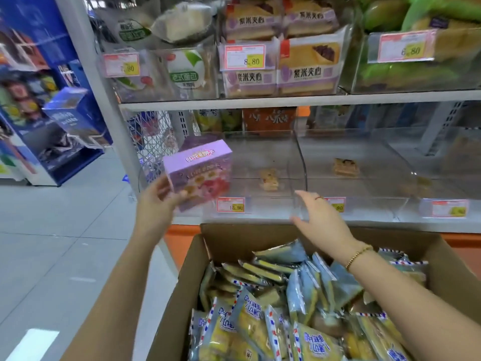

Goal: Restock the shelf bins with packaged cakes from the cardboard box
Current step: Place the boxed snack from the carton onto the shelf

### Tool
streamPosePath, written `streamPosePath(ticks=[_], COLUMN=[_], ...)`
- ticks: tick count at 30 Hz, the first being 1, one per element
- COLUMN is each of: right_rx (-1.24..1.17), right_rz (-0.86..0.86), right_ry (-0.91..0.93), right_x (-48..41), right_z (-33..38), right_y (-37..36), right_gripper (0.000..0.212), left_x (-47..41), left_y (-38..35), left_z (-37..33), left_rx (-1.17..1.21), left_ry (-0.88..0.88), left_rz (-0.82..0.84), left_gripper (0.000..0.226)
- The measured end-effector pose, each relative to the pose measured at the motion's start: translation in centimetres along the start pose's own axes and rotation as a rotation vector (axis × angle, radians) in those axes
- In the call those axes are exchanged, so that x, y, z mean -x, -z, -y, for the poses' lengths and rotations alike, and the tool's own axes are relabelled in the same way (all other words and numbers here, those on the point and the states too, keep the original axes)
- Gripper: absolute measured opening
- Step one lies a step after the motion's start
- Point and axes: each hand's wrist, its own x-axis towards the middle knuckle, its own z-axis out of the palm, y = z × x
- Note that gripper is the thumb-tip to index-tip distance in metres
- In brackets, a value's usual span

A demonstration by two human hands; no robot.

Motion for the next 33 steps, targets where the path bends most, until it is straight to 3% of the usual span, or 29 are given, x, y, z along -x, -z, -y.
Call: streamPosePath(ticks=[2, 4, 10, 18, 23, 33], right_rx=[0.186, 0.278, 0.360, 0.386, 0.452, 0.434], right_rz=[-0.007, 0.029, 0.007, 0.043, 0.068, 0.139], right_ry=[-0.031, -0.088, -0.059, -0.029, -0.051, -0.054], right_x=[-2.0, -3.3, -3.8, -3.9, -4.1, -4.4], right_z=[-1.1, -2.1, -3.3, -3.9, -3.7, -3.0], right_y=[-0.7, -1.6, -3.1, -3.1, -3.3, -2.6], right_gripper=[0.070, 0.073, 0.064, 0.072, 0.076, 0.083], left_x=[-2.0, -4.5, -9.9, -14.0, -14.6, -14.3], left_y=[2.0, 3.6, 4.7, 2.1, 0.5, -2.8], left_z=[-0.7, -0.6, 1.7, 4.7, 4.7, 5.4], left_rx=[-0.185, -0.234, -0.197, -0.278, -0.626, -0.651], left_ry=[-0.102, -0.090, 0.187, 0.365, 0.193, 0.121], left_rz=[-0.084, -0.088, 0.118, 0.185, 0.050, -0.024], left_gripper=[0.045, 0.045, 0.048, 0.048, 0.064, 0.070])
